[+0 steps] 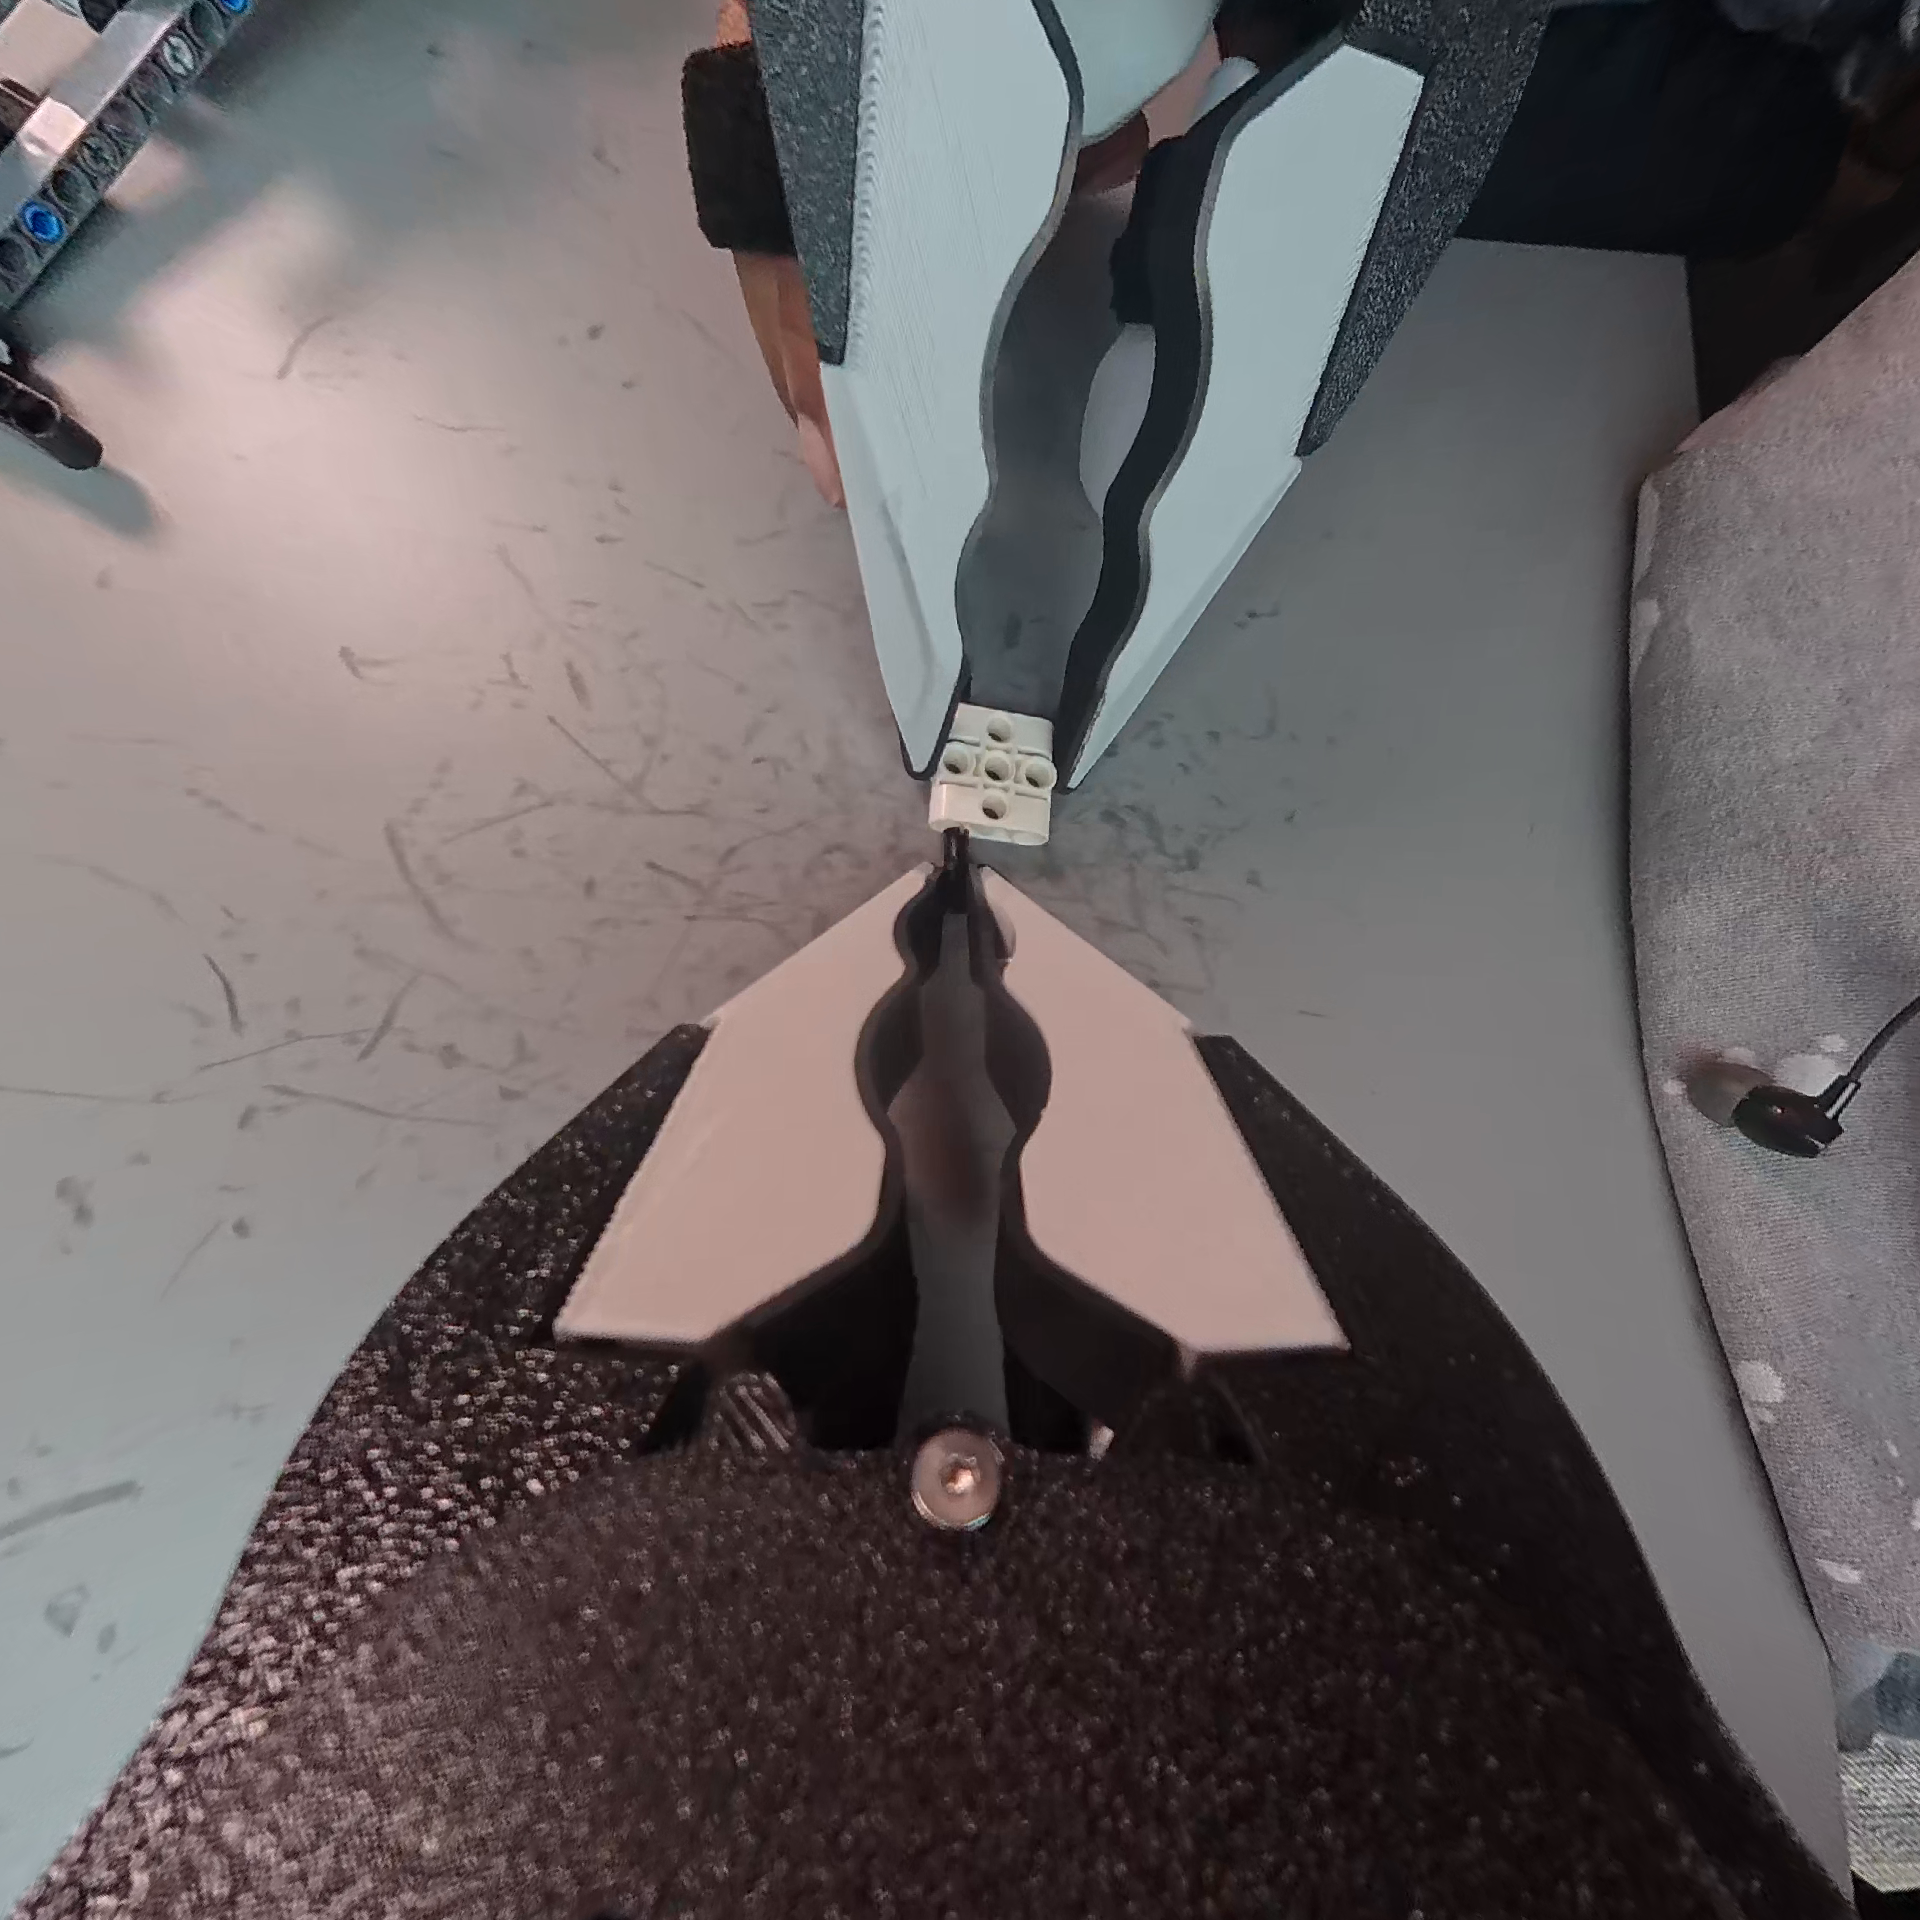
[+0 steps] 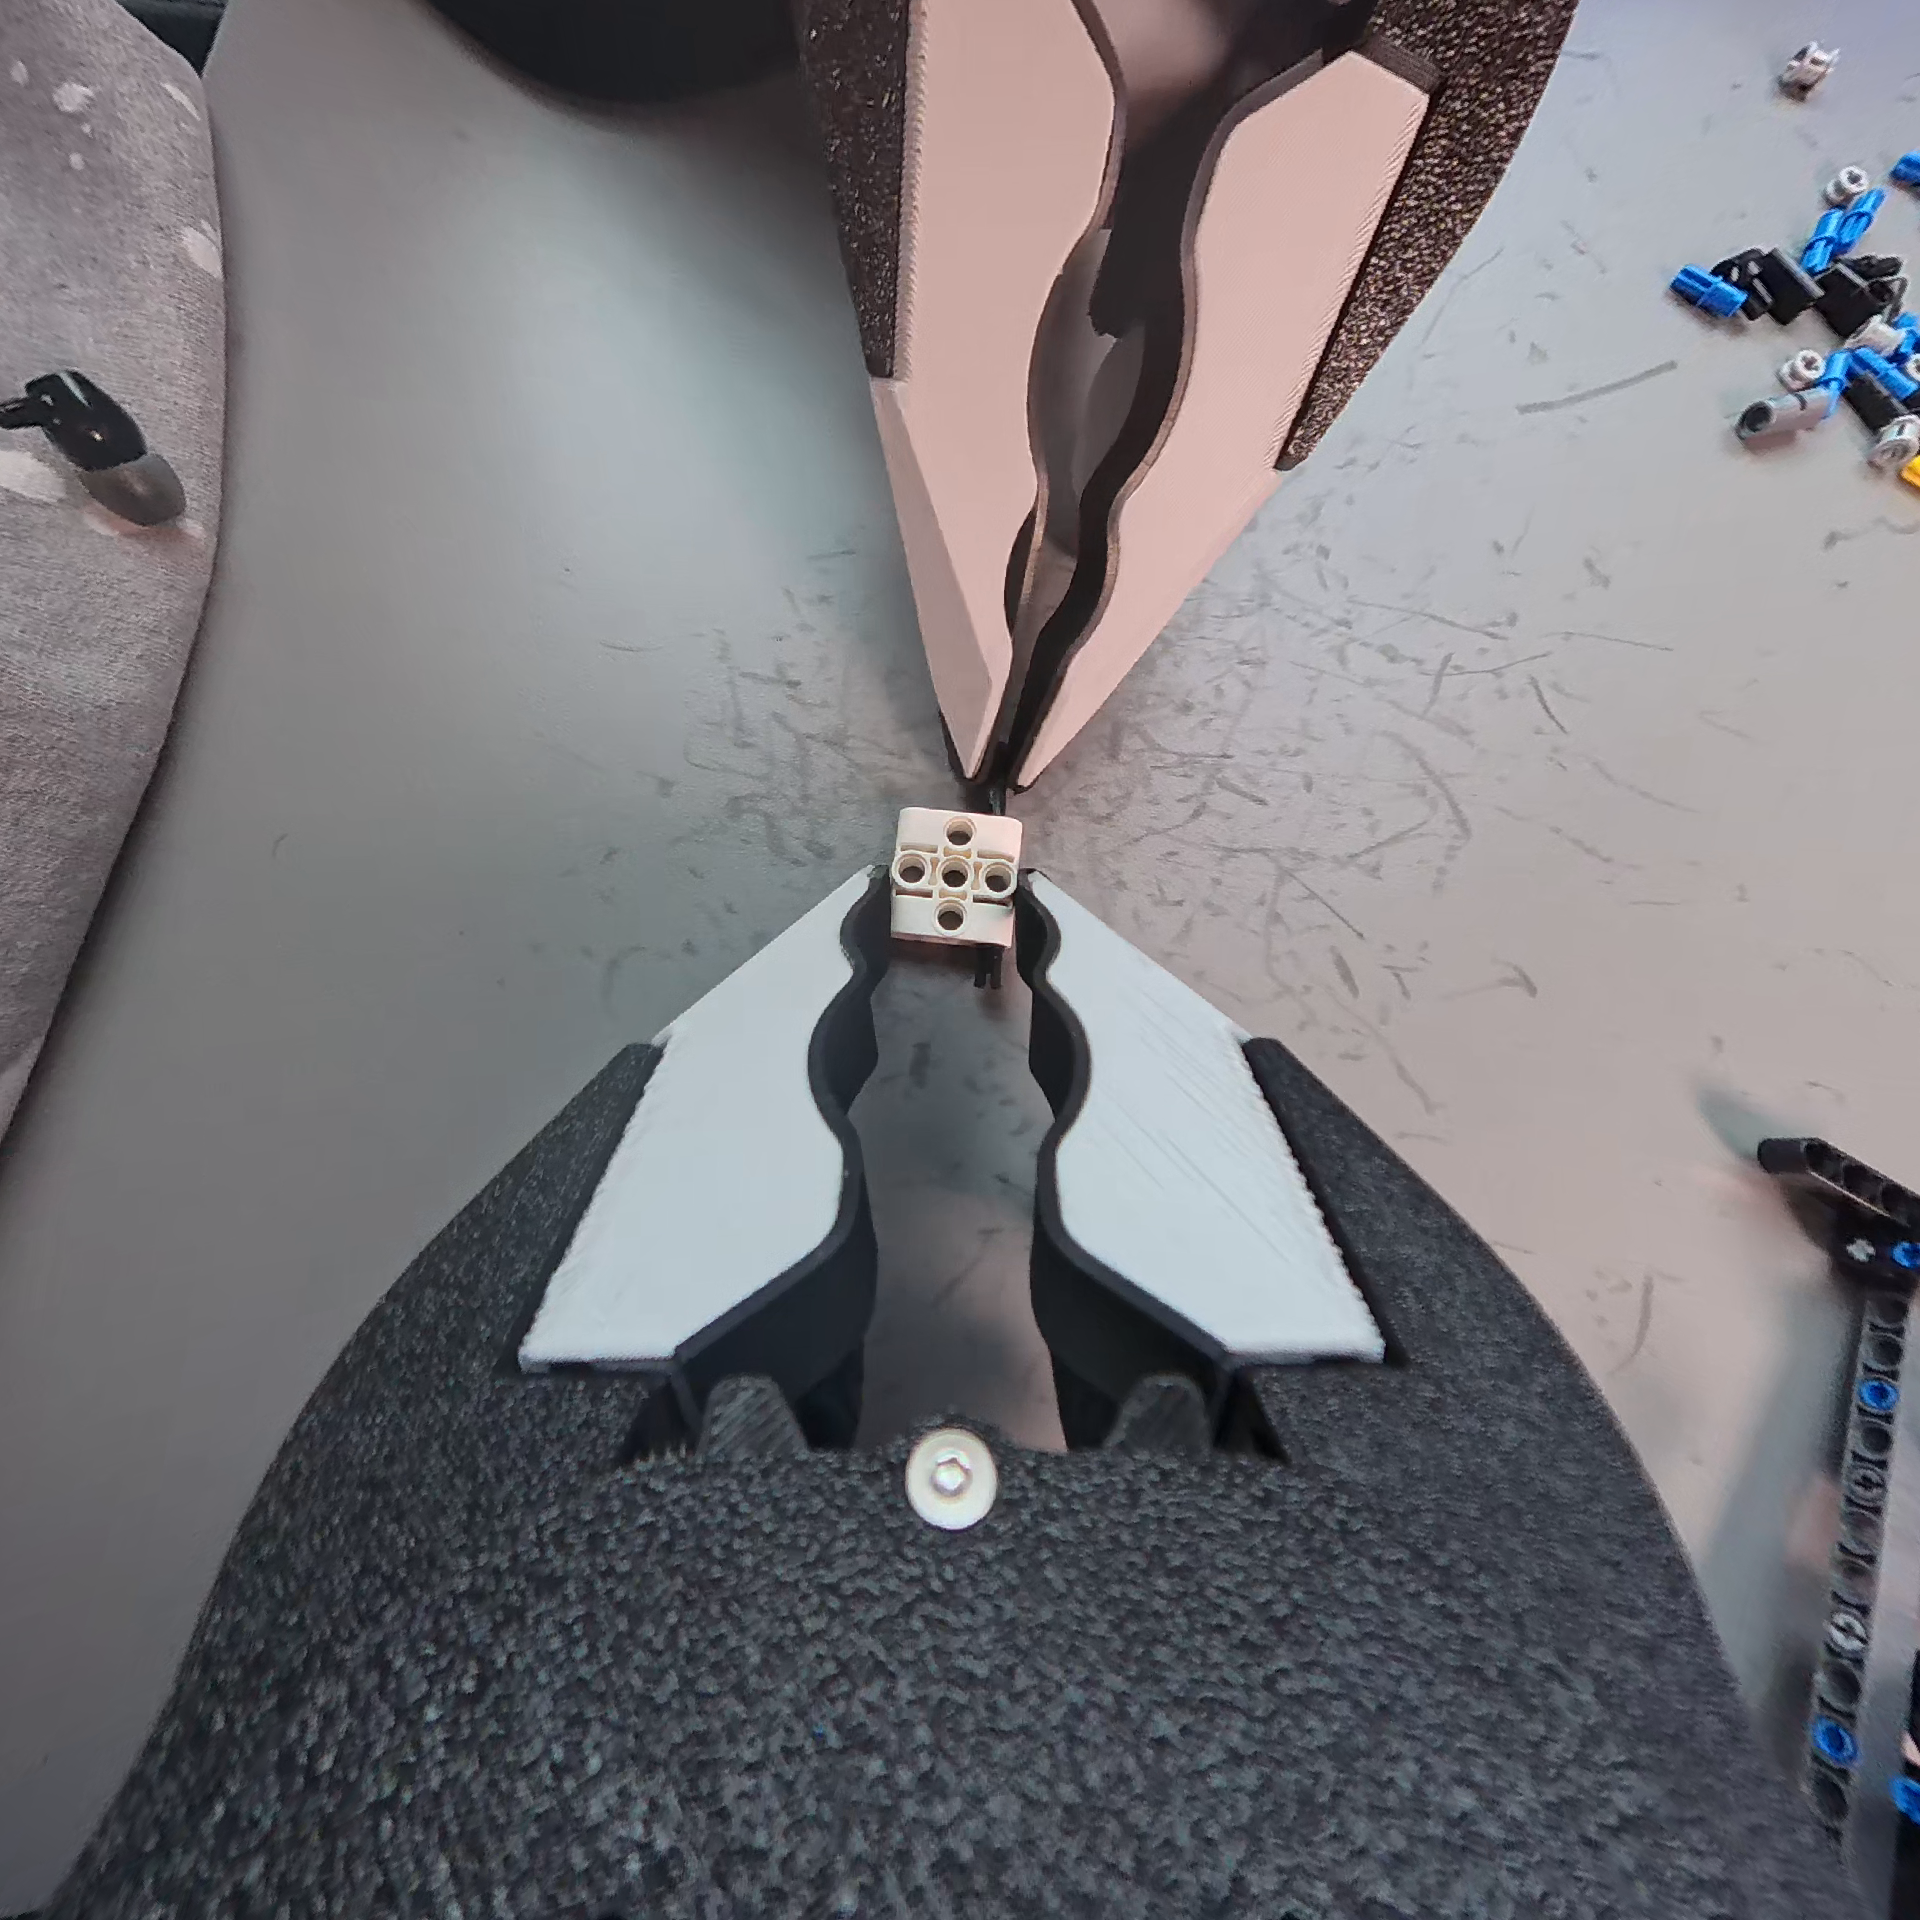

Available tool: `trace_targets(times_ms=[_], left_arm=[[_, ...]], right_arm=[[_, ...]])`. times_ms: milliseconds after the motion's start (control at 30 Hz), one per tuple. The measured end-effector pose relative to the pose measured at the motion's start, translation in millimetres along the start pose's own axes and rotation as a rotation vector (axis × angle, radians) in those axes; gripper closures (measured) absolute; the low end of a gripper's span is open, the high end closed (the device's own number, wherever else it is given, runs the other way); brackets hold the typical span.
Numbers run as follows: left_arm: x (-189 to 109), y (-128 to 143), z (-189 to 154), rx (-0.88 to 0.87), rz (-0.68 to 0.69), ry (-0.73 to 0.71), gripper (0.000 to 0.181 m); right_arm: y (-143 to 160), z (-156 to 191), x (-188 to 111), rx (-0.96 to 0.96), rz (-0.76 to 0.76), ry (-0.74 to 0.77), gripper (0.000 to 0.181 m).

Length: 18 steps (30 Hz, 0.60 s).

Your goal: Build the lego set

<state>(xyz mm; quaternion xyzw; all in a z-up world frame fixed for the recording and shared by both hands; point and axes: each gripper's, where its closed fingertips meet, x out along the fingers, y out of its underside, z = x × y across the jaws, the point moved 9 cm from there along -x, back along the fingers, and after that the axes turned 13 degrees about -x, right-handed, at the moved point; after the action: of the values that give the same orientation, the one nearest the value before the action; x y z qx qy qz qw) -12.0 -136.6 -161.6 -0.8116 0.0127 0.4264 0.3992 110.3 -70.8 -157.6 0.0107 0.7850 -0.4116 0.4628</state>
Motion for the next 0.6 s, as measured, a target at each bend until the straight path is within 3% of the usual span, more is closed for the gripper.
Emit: trace_targets(times_ms=[367, 600], left_arm=[[0.3, -2.7, 3.1, -0.028, 0.008, 0.023, 0.178], [-0.6, -4.7, 8.9, -0.142, 0.064, 0.122, 0.179]], right_arm=[[-2.8, 0.1, -0.1, -0.036, 0.029, -0.005, 0.158], [-6.6, 1.6, 0.3, -0.121, 0.037, -0.001, 0.159]])
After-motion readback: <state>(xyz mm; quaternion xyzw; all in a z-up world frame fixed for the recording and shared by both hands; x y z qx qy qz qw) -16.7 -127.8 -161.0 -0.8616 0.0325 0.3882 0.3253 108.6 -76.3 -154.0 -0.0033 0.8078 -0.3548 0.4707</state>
